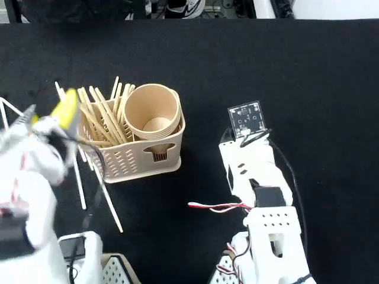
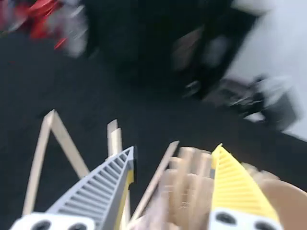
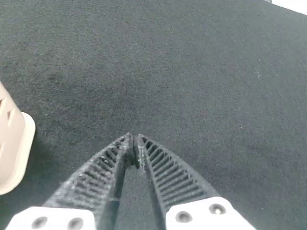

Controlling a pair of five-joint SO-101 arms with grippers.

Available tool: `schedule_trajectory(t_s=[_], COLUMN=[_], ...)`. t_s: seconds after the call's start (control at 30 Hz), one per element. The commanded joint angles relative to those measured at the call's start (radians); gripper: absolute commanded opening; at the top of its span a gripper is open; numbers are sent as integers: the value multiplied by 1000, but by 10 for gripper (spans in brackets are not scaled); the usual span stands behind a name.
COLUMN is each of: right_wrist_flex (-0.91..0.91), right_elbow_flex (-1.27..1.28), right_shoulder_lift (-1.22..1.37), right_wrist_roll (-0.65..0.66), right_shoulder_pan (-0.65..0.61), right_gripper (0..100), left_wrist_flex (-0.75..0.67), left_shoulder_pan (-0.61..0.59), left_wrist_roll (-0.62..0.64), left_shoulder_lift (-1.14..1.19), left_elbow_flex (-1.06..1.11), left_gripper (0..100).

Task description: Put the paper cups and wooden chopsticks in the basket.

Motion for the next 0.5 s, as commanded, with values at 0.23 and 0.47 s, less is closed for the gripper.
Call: schedule_trajectory(t_s=[0.23,0.47], right_wrist_flex=[-18,-18], right_elbow_flex=[-15,-15], right_shoulder_lift=[-8,-8], right_wrist_roll=[9,9], right_shoulder_pan=[11,11], right_gripper=[15,15], left_wrist_flex=[173,175], left_shoulder_pan=[-381,-479], left_wrist_roll=[-164,-267], left_shoulder_lift=[822,1263], left_elbow_flex=[-394,-654], left_gripper=[254,253])
